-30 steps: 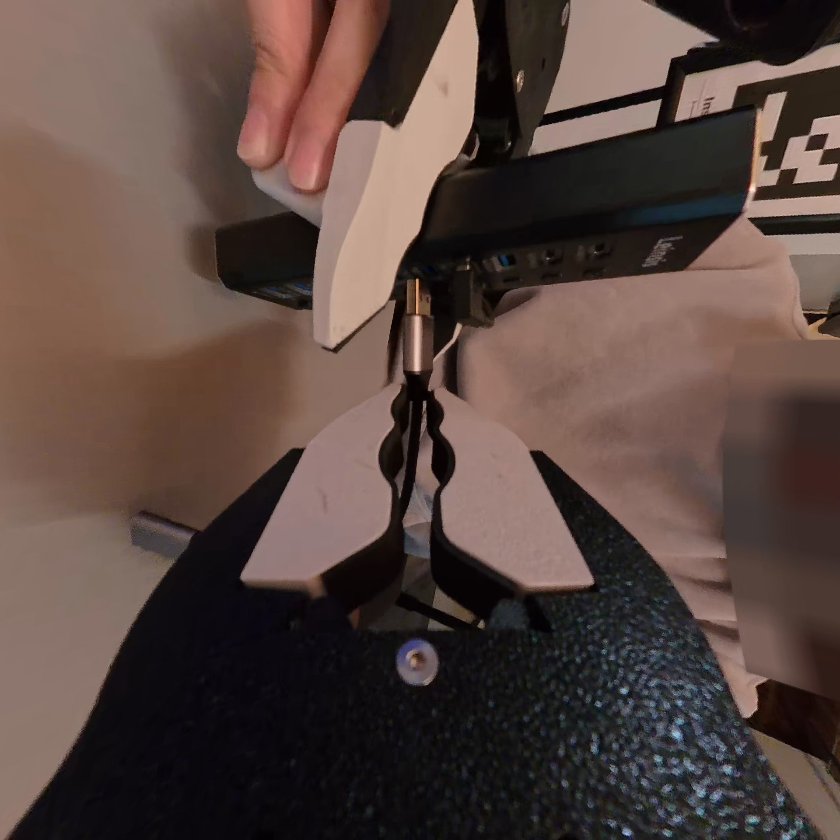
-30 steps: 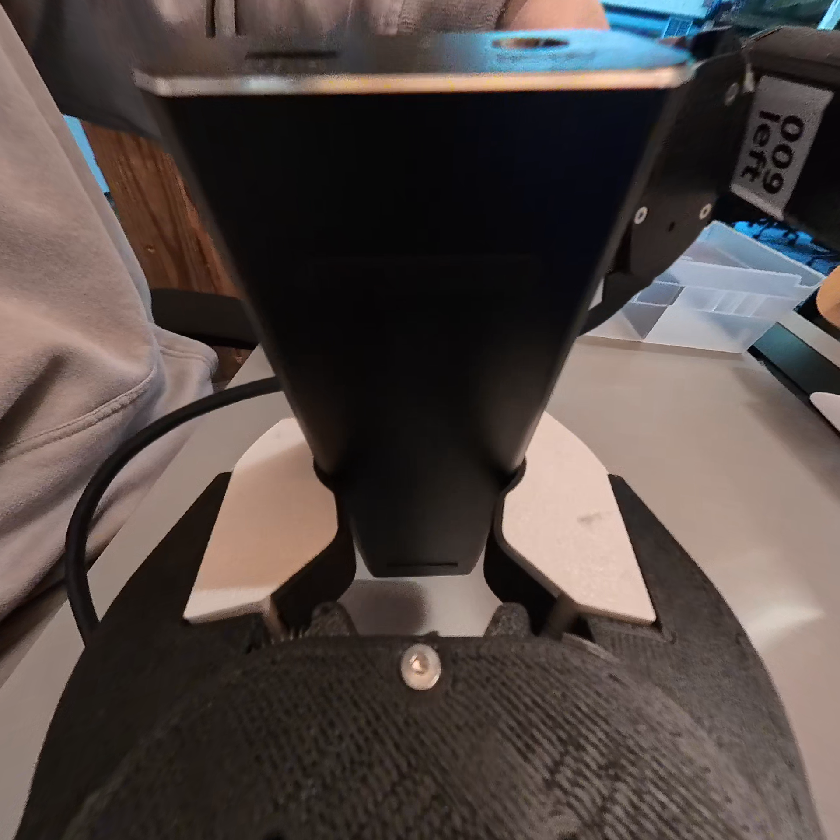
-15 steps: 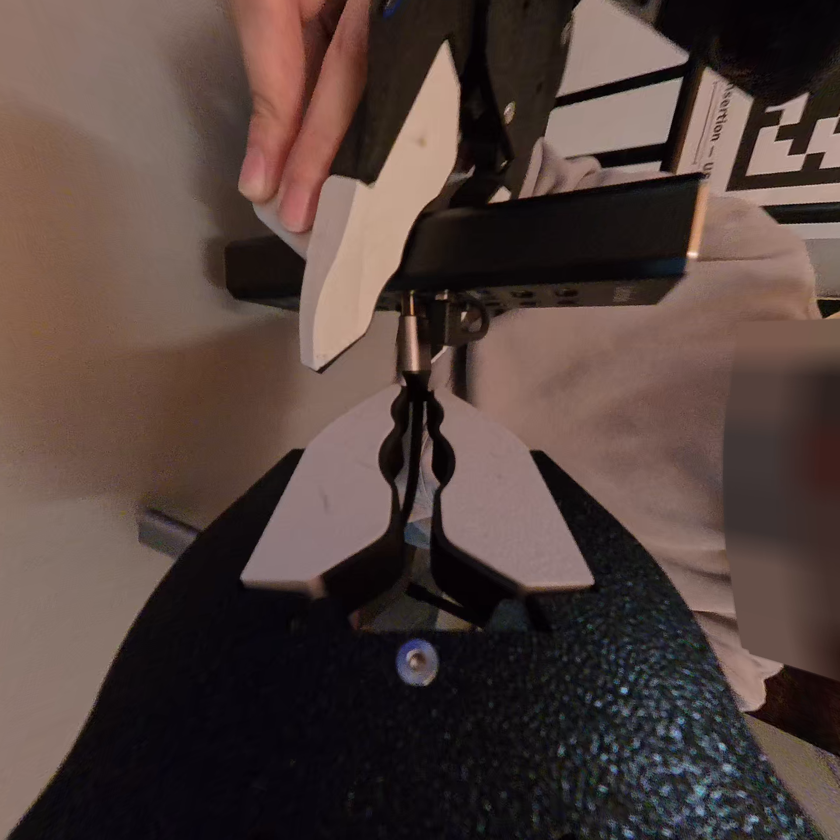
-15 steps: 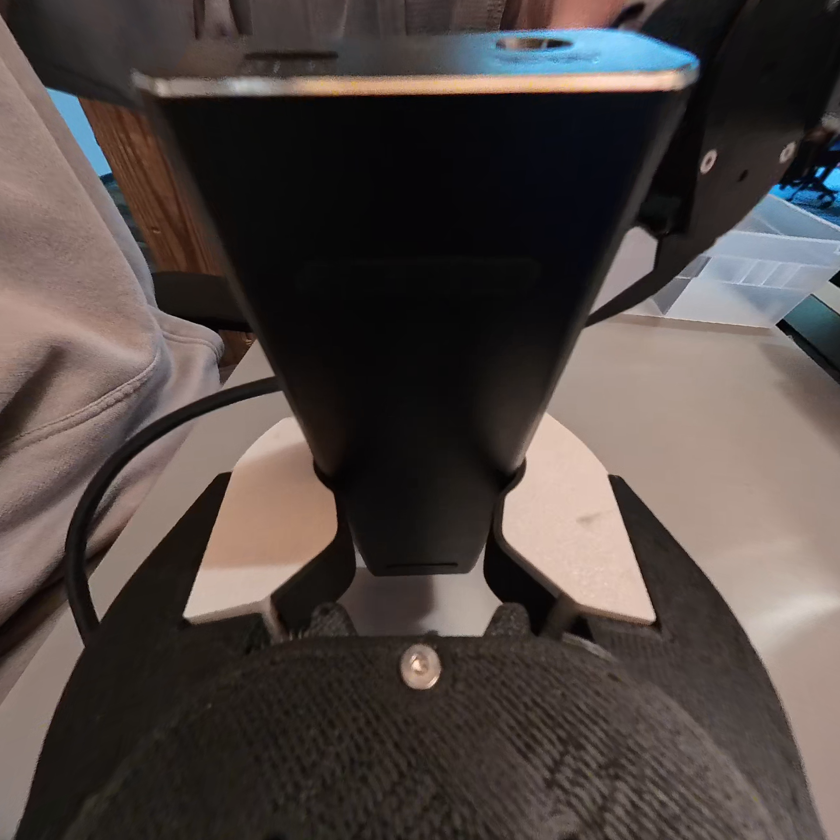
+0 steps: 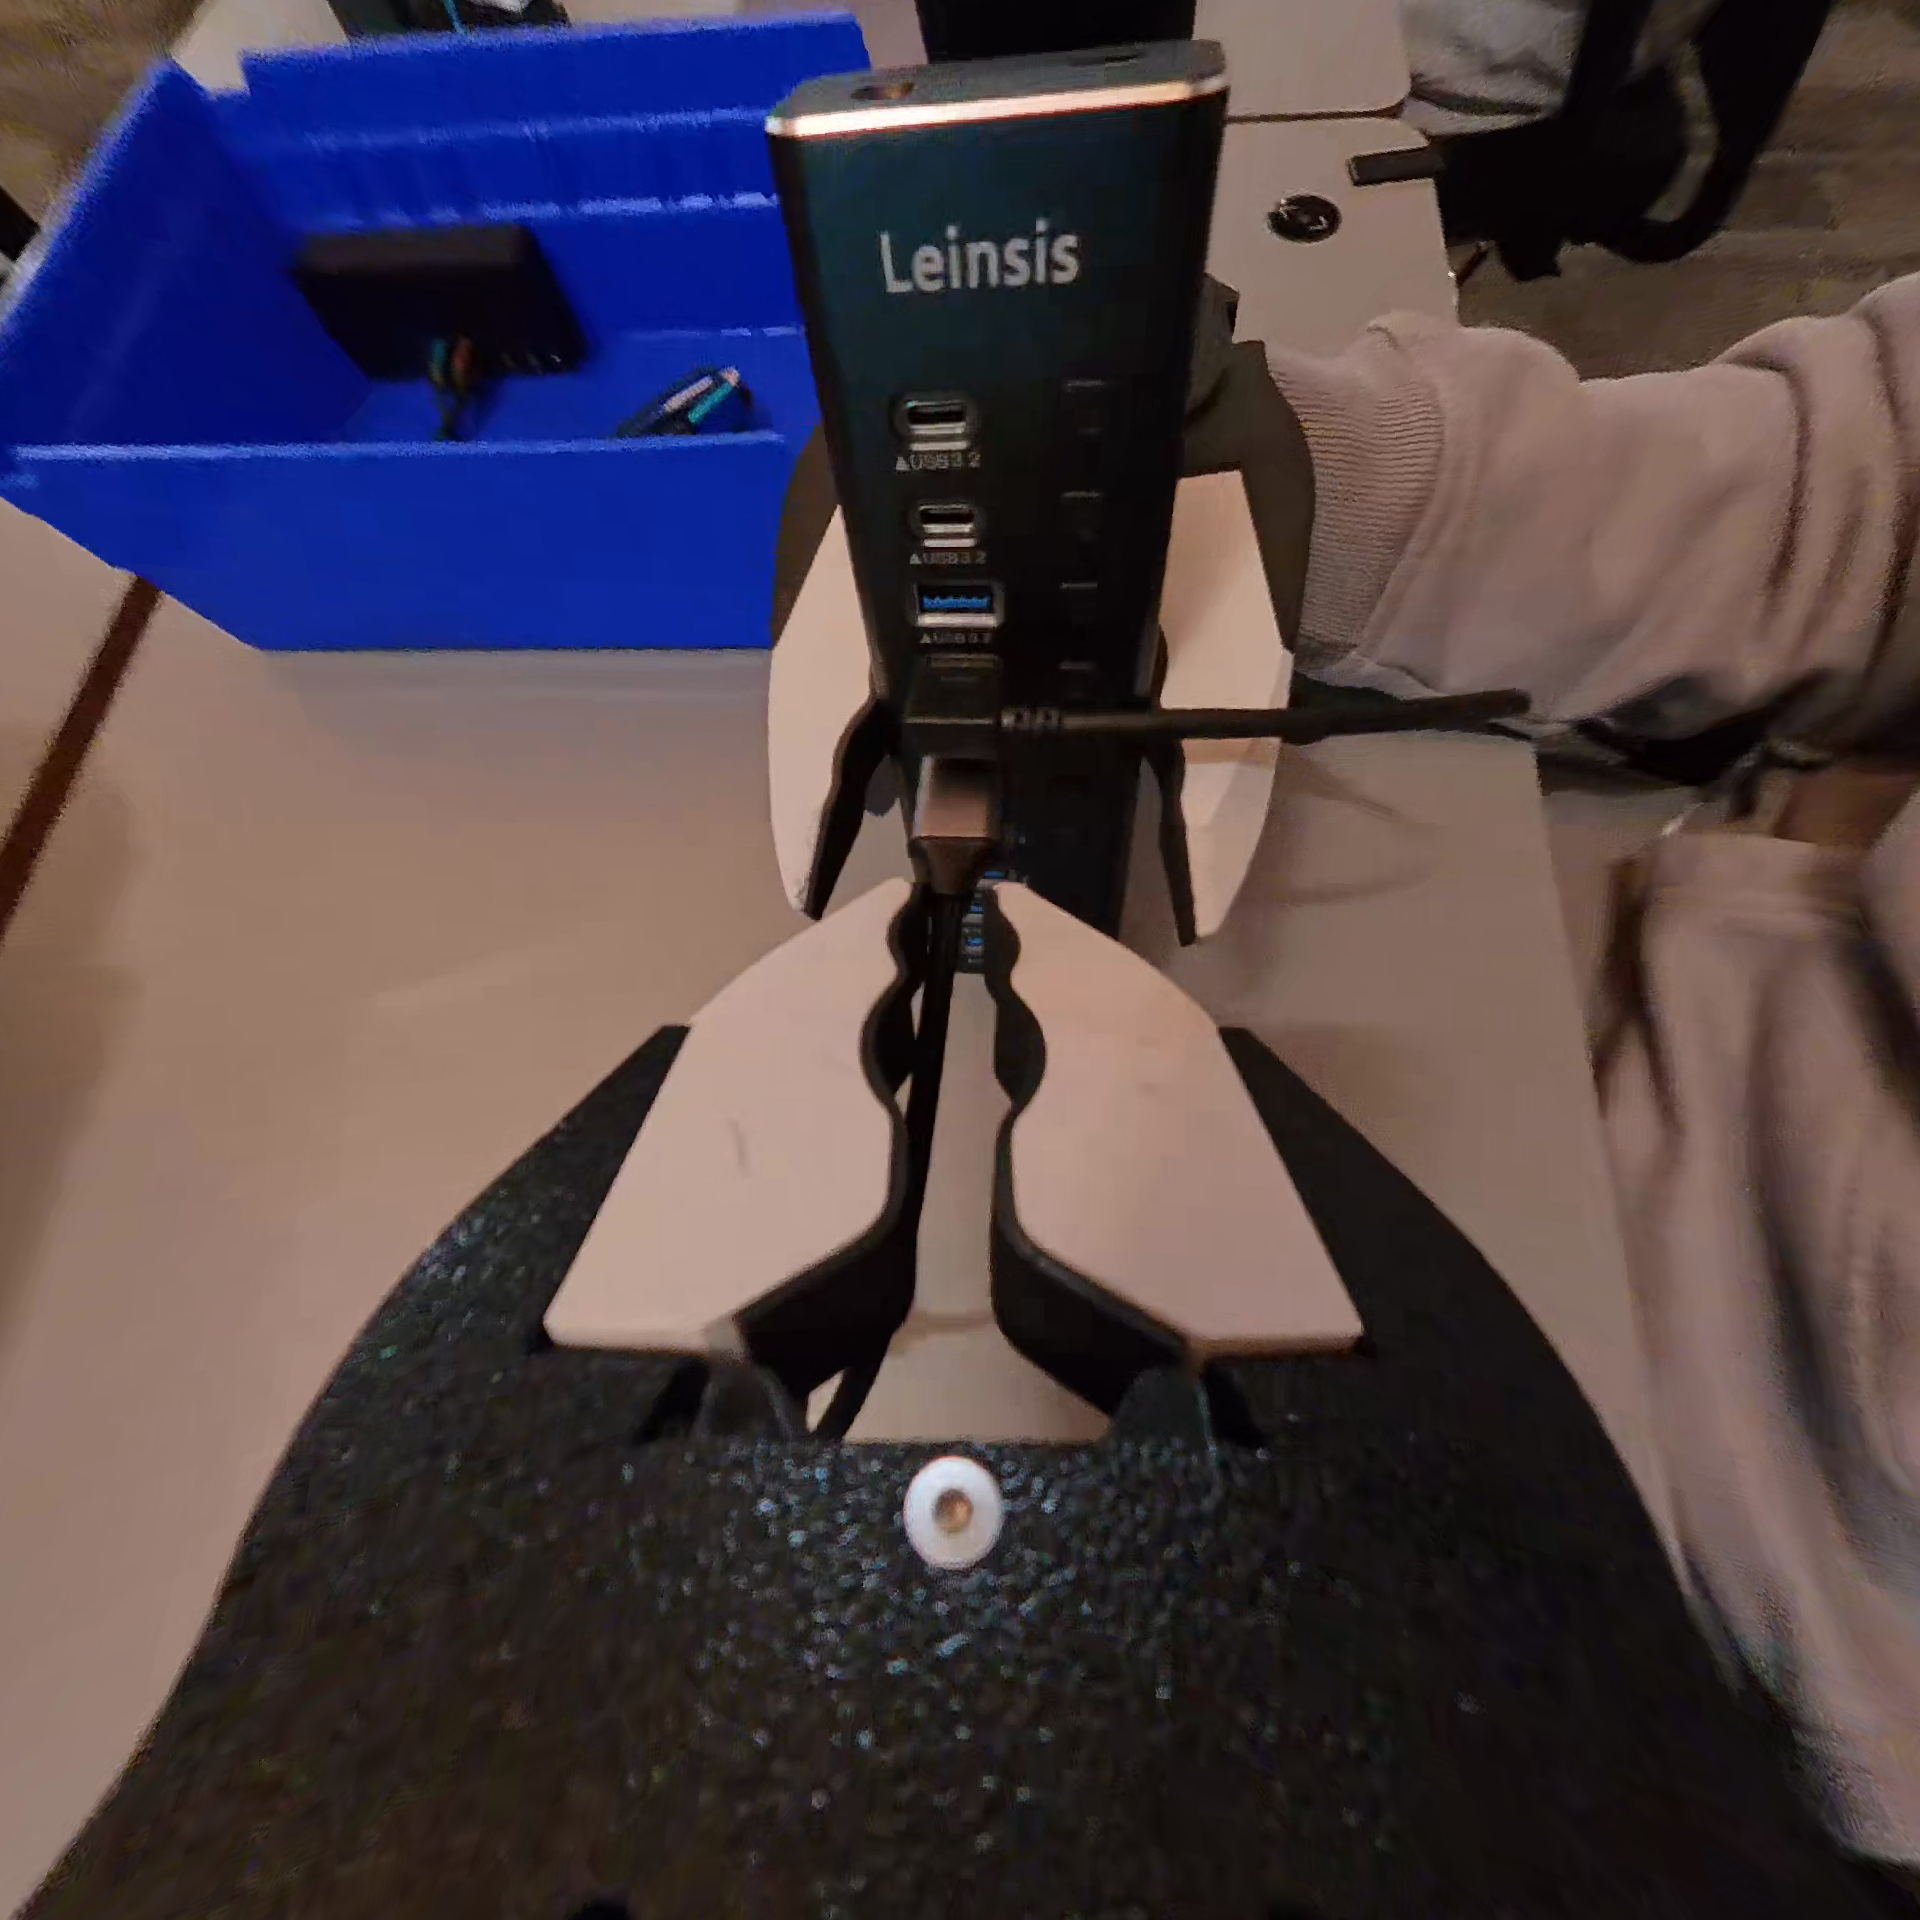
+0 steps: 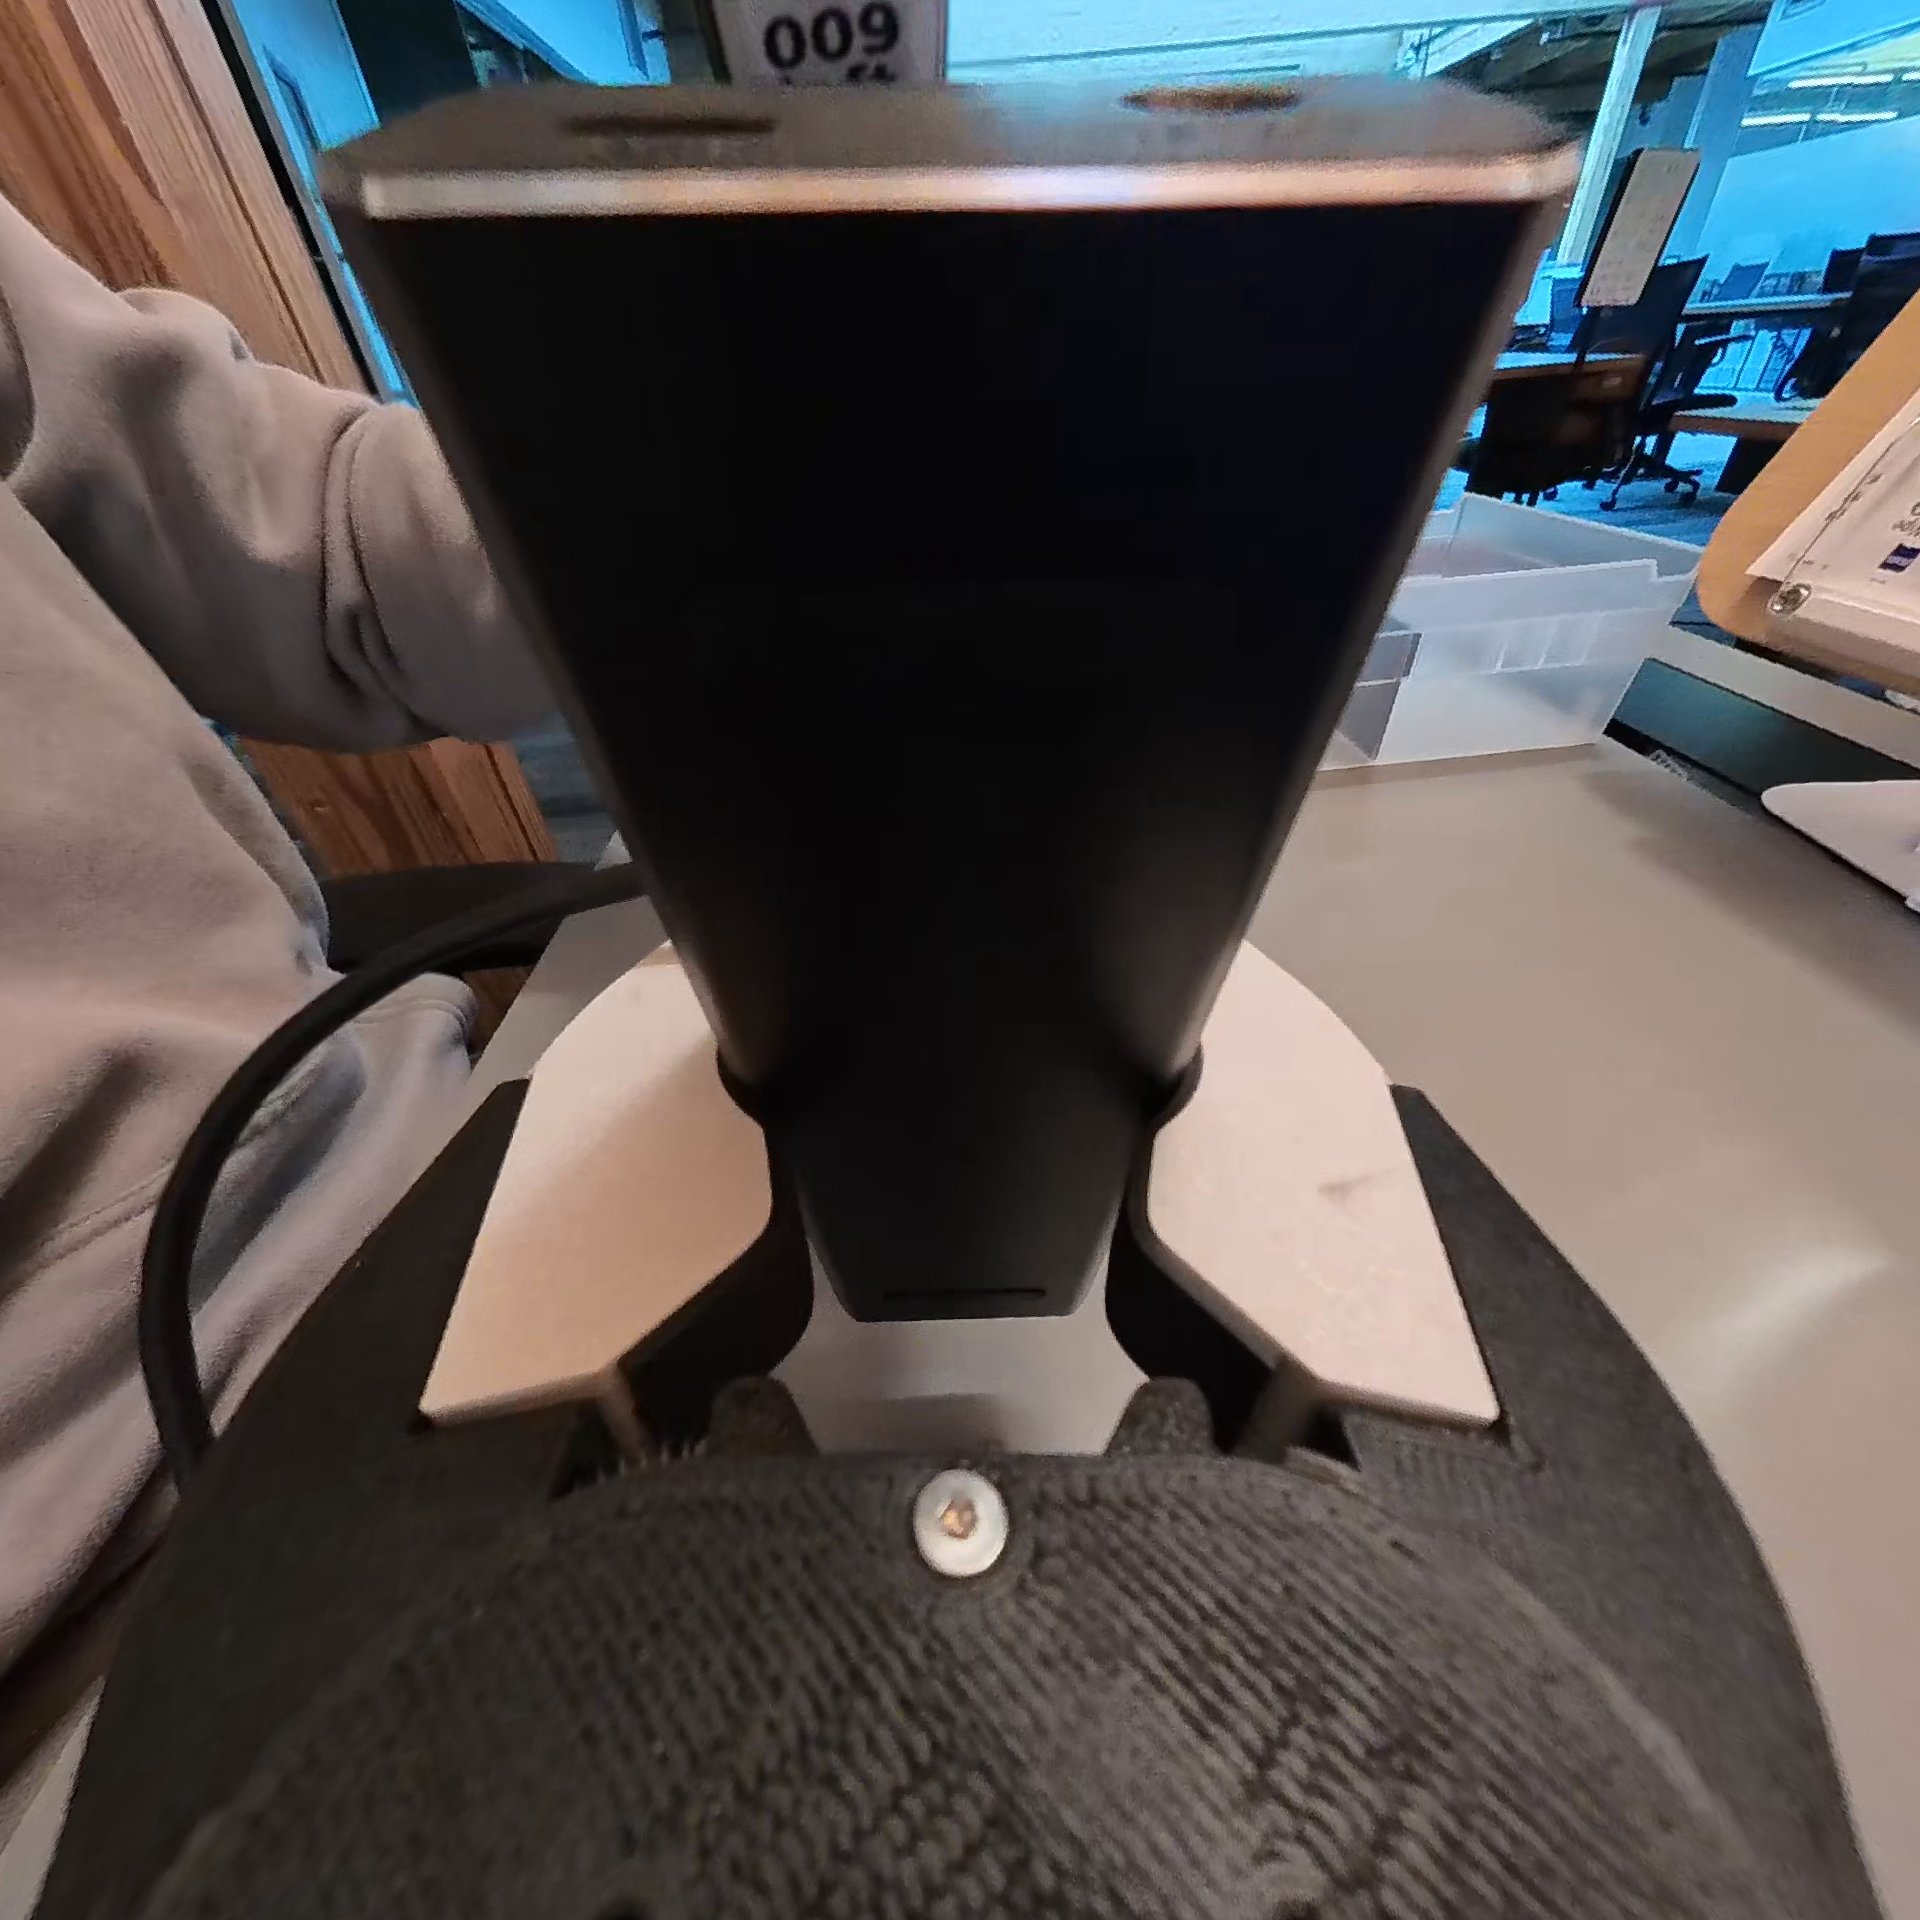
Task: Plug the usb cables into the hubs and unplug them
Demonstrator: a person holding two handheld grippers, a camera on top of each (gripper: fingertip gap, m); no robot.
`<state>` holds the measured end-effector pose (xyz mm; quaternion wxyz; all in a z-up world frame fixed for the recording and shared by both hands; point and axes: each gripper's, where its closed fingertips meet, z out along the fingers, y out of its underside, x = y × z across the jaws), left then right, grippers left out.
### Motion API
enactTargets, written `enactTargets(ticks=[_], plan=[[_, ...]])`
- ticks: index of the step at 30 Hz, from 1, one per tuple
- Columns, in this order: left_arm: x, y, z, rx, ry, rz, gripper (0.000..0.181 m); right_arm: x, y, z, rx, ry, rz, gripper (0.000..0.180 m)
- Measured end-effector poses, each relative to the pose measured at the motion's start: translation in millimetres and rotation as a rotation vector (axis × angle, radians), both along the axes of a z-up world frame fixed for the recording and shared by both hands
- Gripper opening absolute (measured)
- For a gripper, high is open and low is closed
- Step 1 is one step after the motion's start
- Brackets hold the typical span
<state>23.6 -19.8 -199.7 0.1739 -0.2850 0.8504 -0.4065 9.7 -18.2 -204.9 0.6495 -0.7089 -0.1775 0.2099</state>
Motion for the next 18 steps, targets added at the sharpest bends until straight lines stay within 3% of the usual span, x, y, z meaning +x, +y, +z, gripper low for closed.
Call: enactTargets(ticks=[7,13,18], plan=[[-6.1,1.6,-2.0,-0.047,-0.052,-0.001,0.009,-7.5,3.4,-5.5,-0.029,-0.035,0.016,0.072],[-12.9,7.9,-17.2,0.189,-0.017,-0.012,0.008,-14.0,8.5,-22.9,-0.121,-0.138,0.009,0.072],[-10.1,8.6,-19.8,0.167,-0.012,0.016,0.008,-13.9,12.7,-25.9,-0.141,-0.132,-0.009,0.072]])
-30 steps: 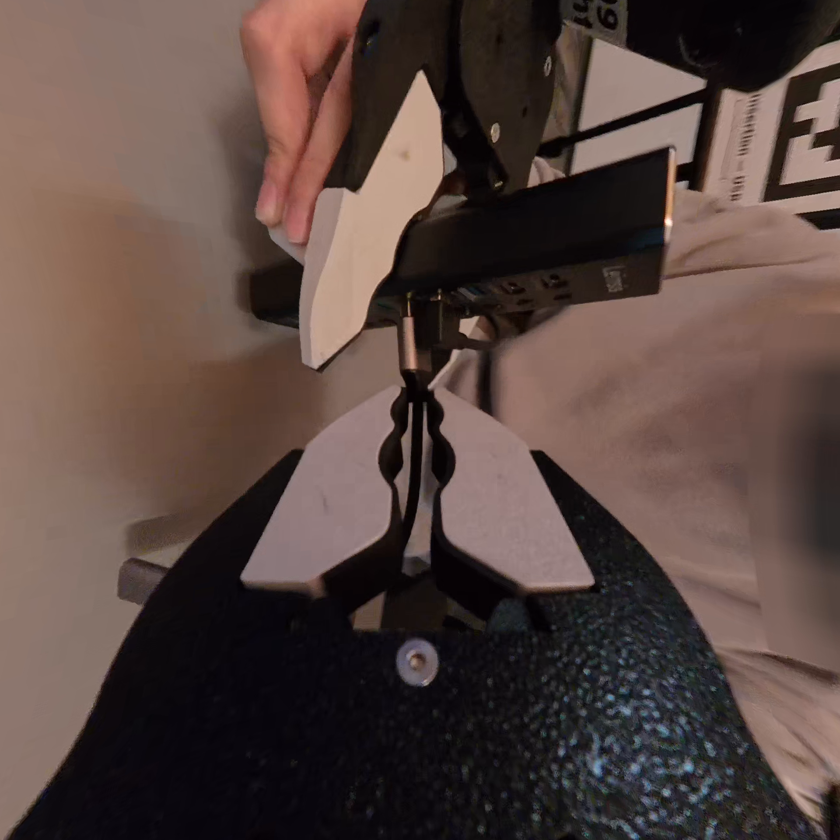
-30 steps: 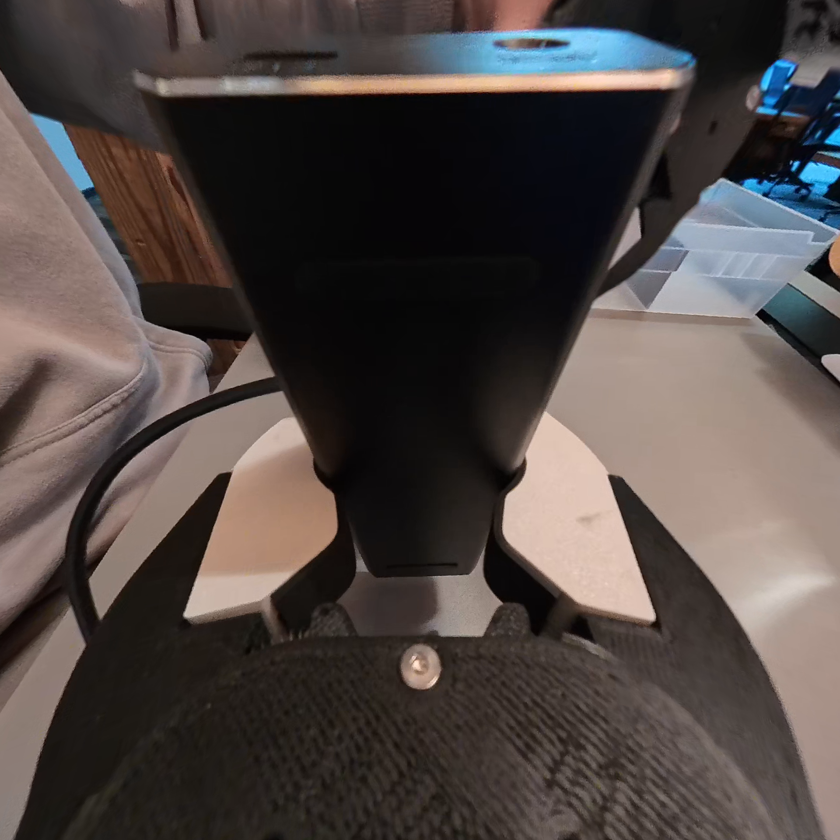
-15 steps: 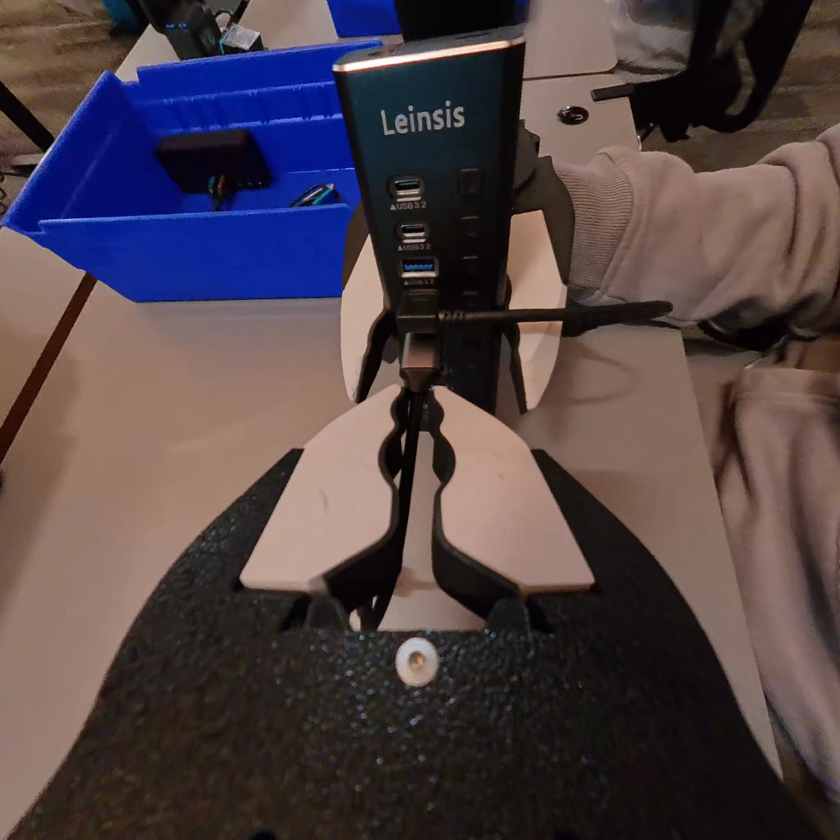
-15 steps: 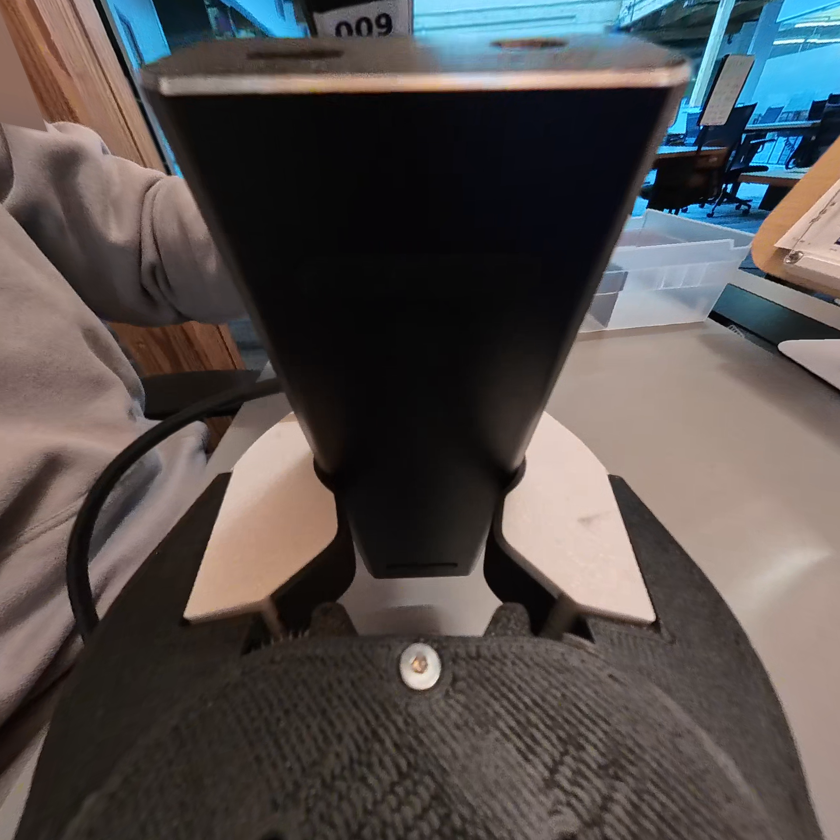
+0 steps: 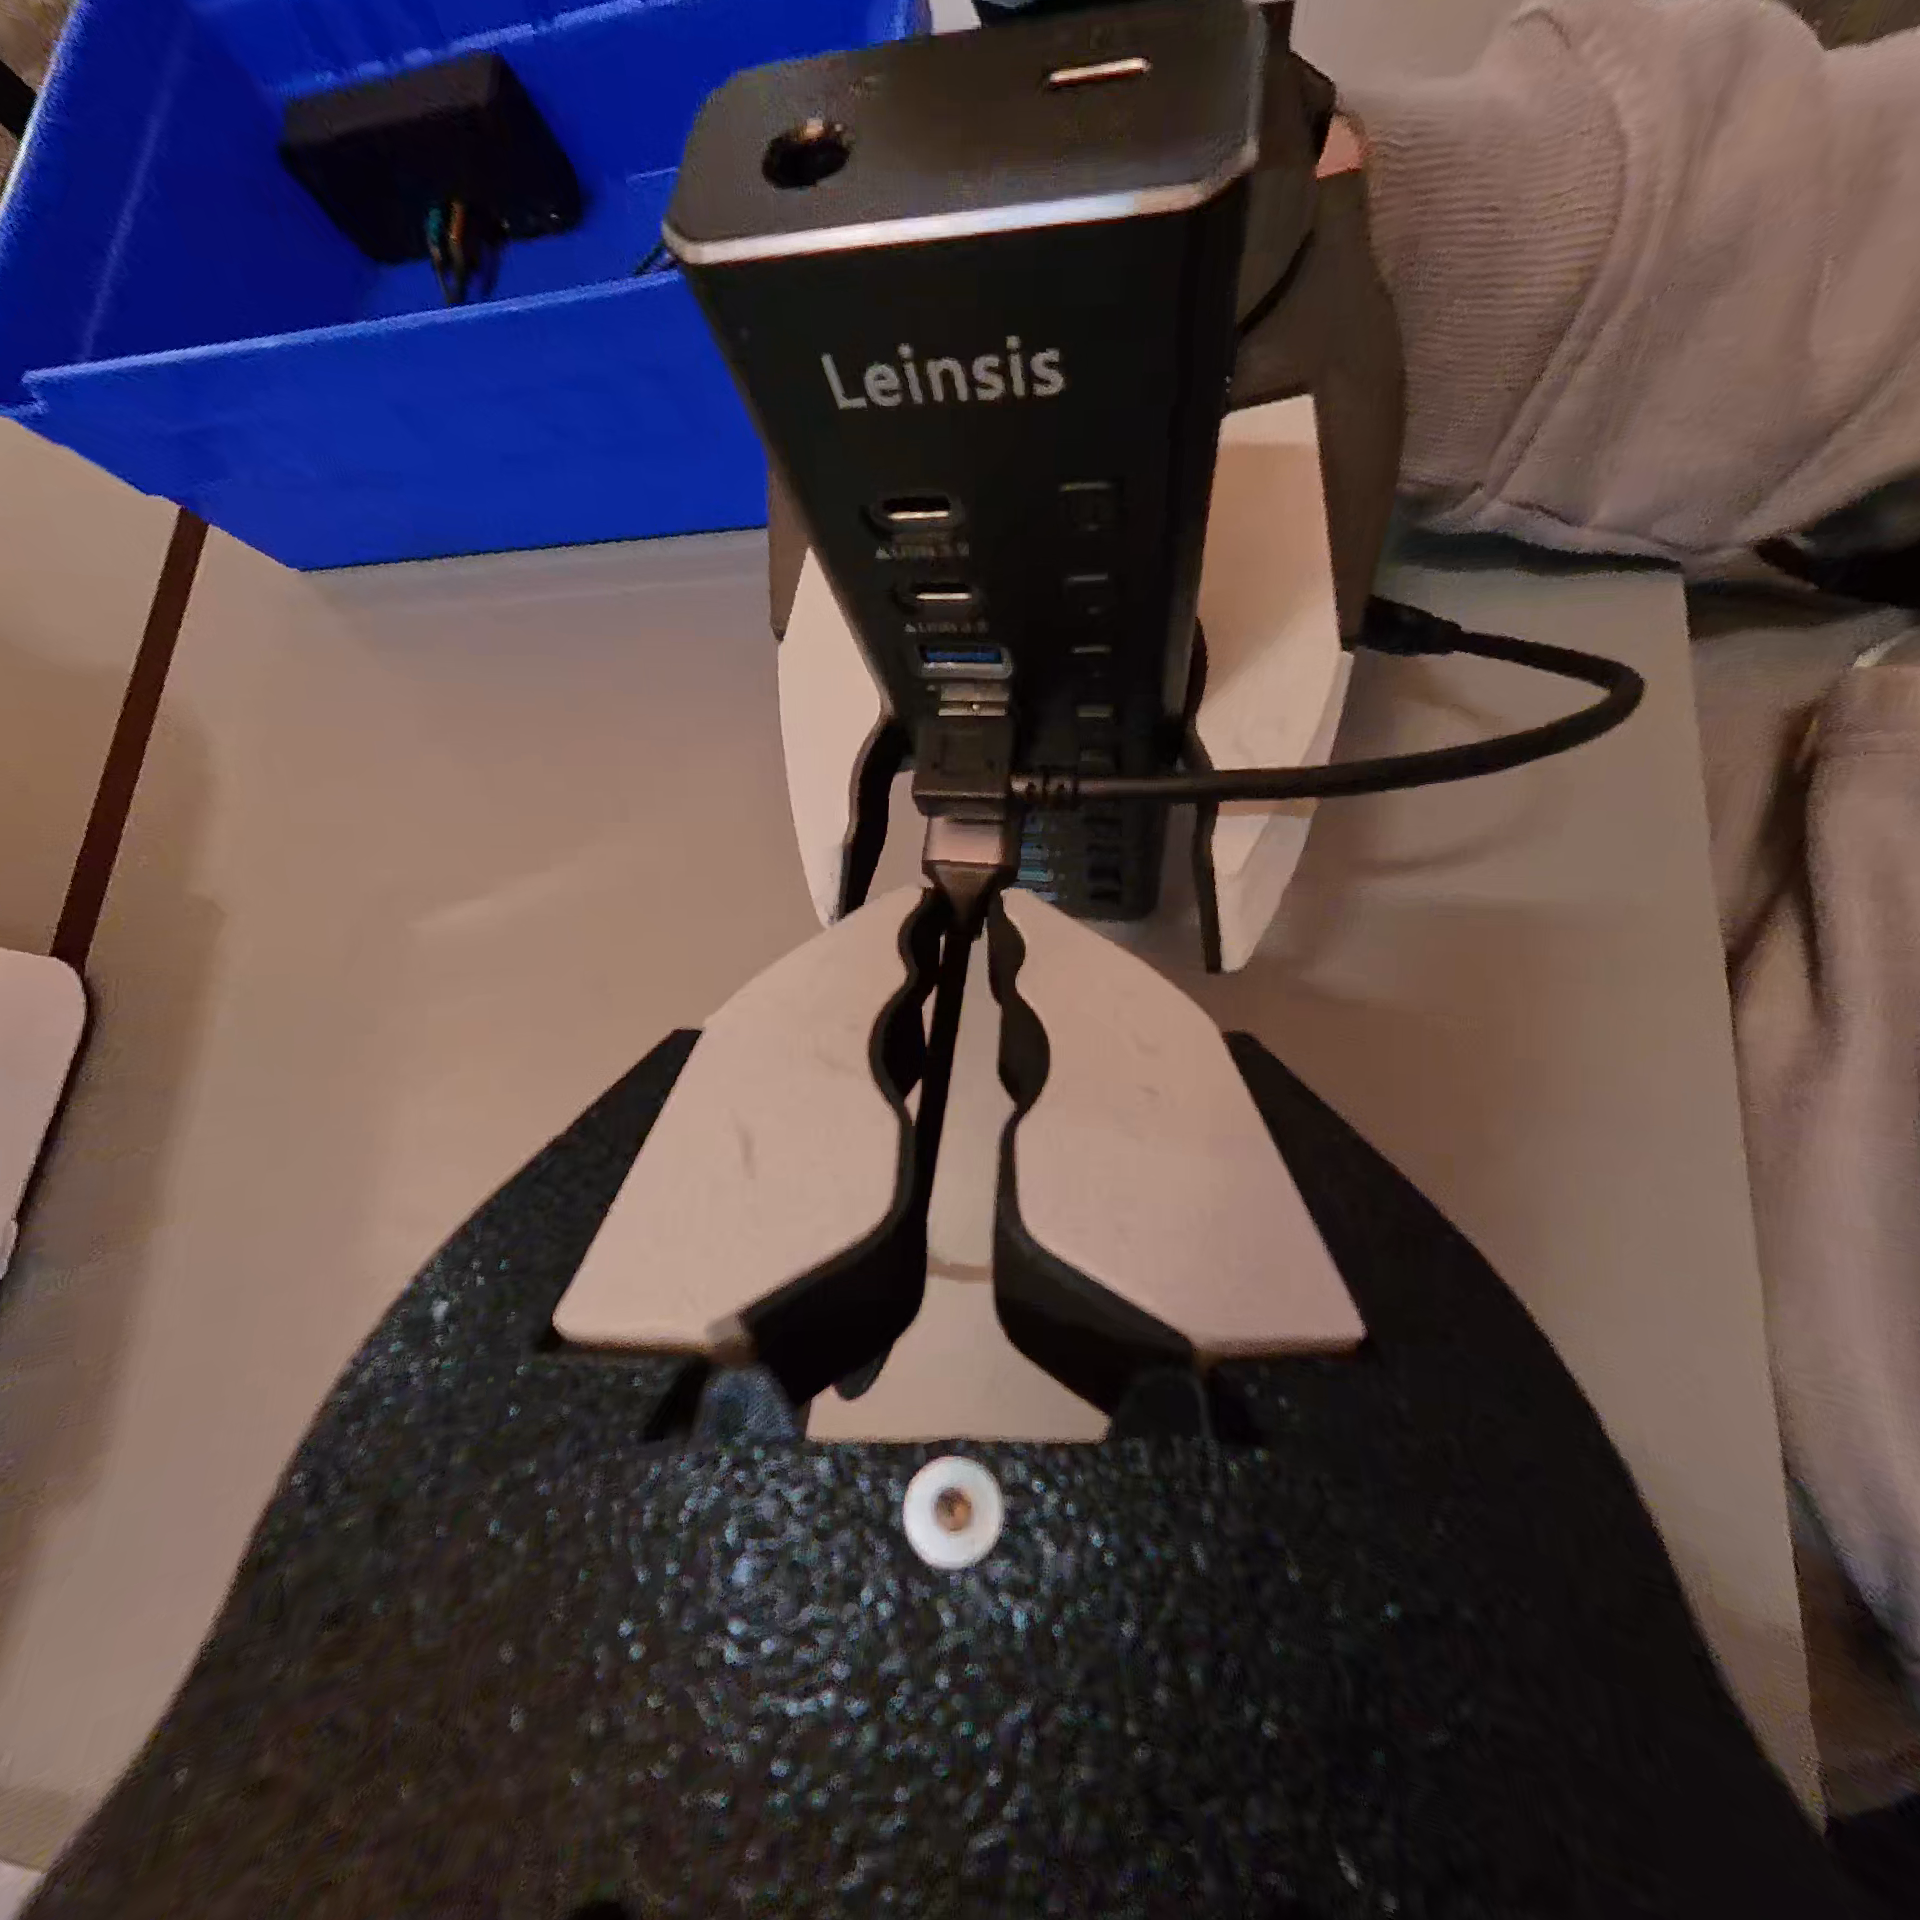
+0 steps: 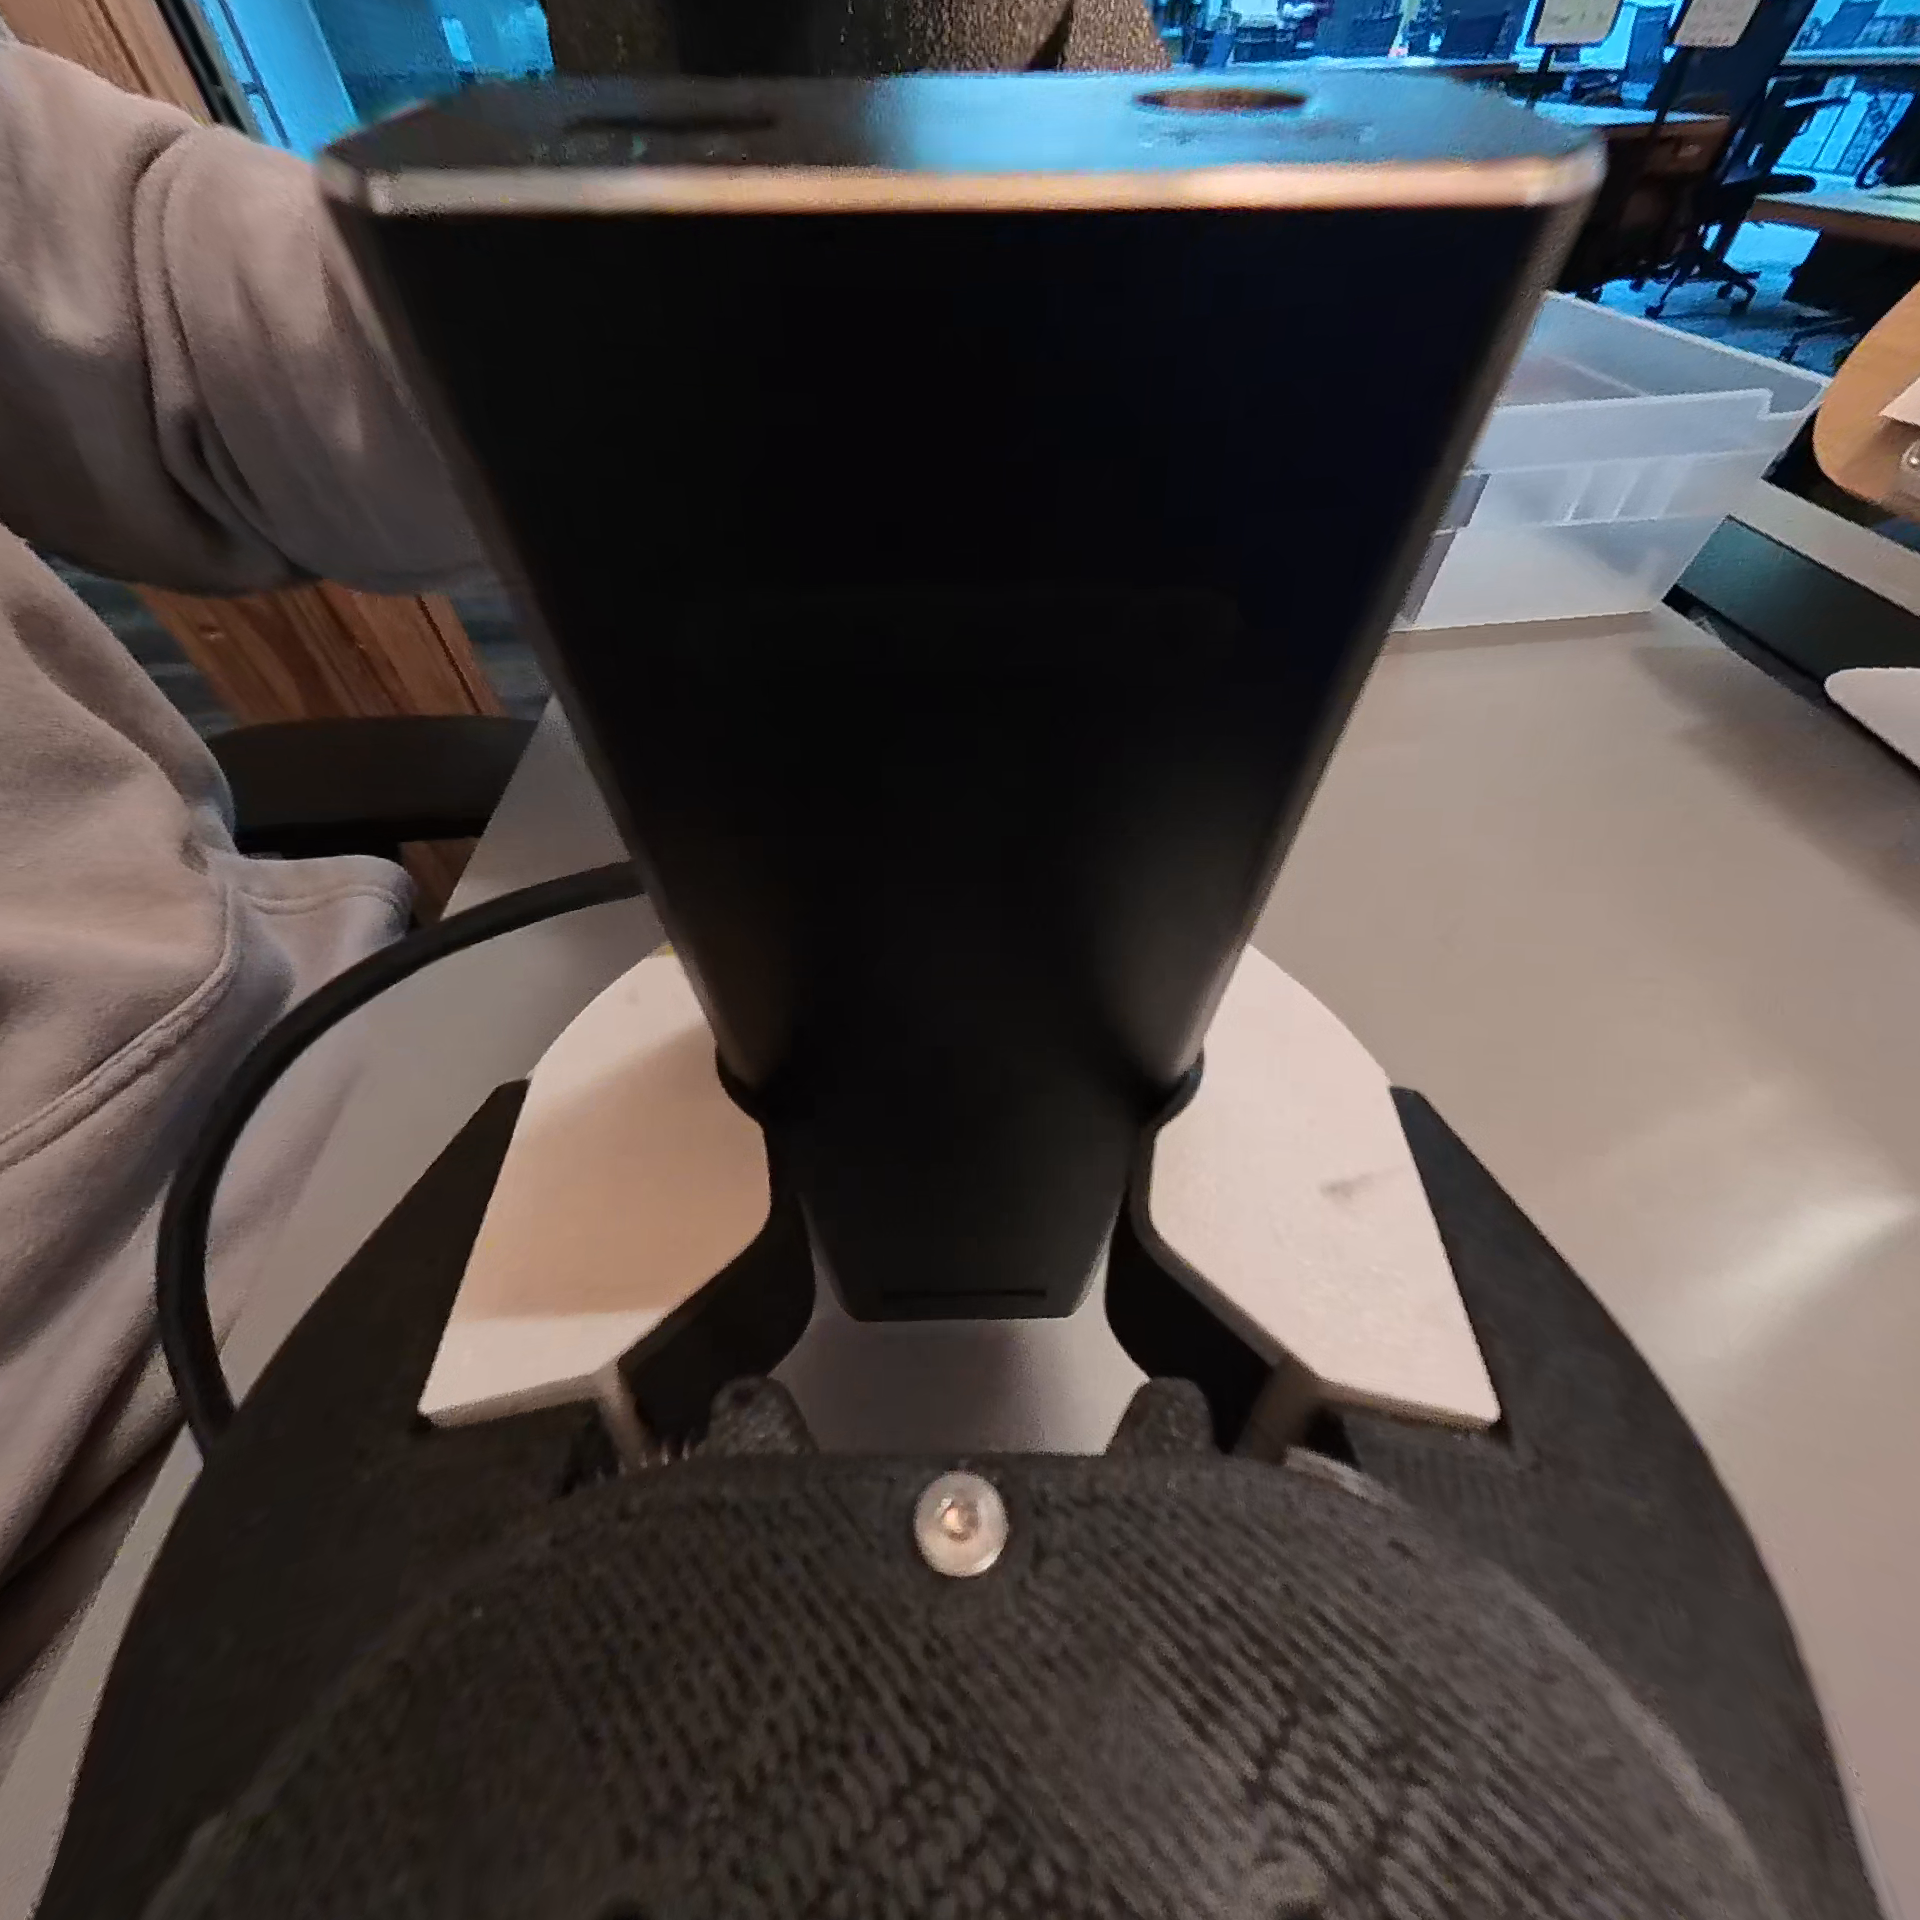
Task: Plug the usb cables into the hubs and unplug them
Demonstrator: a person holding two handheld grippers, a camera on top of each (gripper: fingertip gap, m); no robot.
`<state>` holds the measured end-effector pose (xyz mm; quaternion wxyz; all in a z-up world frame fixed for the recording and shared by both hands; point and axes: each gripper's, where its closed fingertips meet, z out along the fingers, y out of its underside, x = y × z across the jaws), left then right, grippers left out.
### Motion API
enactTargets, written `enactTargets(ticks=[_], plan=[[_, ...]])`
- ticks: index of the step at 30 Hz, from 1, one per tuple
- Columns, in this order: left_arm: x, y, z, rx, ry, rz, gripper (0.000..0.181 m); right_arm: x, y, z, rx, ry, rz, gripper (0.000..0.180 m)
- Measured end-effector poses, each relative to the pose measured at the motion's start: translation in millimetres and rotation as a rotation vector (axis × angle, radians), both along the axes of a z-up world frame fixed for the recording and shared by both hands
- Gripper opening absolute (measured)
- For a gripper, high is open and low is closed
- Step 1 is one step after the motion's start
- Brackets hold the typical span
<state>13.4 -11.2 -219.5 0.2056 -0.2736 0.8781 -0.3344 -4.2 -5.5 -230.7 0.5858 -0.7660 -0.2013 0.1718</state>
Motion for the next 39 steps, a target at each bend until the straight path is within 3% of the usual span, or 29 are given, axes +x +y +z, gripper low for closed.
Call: enactTargets(ticks=[8,11,14,17,20,23,28,30,35,39], plan=[[-2.5,2.0,13.8,-0.093,-0.106,0.06,0.012,1.4,5.2,19.4,0.104,-0.001,-0.037,0.072],[-2.8,24.4,54.8,-0.145,-0.278,0.192,0.044,21.6,-6.6,52.6,0.196,-0.021,-0.143,0.072],[-18.3,49.2,78.8,-0.262,-0.399,0.289,0.048,69.1,-37.8,98.8,0.293,-0.109,-0.35,0.072],[-32.6,60.9,59.8,-0.317,-0.332,0.321,0.05,122.9,-76.6,147.8,0.383,-0.228,-0.502,0.072],[-39.8,62.2,35.2,-0.316,-0.253,0.337,0.054,187.8,-99.5,168.4,0.337,-0.476,-0.646,0.073],[-39.9,55.6,20.7,-0.317,-0.211,0.326,0.054,244.3,-101.9,147.2,0.148,-0.691,-0.664,0.073],[-30.1,35.2,9.4,-0.339,-0.14,0.296,0.055,315.0,-101.9,72.3,-0.249,-0.99,-0.605,0.073],[-24.9,28.2,5.6,-0.333,-0.121,0.288,0.055,333.5,-97.8,53.2,-0.296,-1.069,-0.588,0.073],[-10.5,6.0,-2.2,-0.37,-0.051,0.281,0.054,352.7,-87.9,13.2,-0.392,-1.182,-0.534,0.072],[8.9,-13.0,-3.2,-0.411,-0.04,0.29,0.056,335.2,-86.2,-35.5,-0.539,-1.059,-0.423,0.073]])
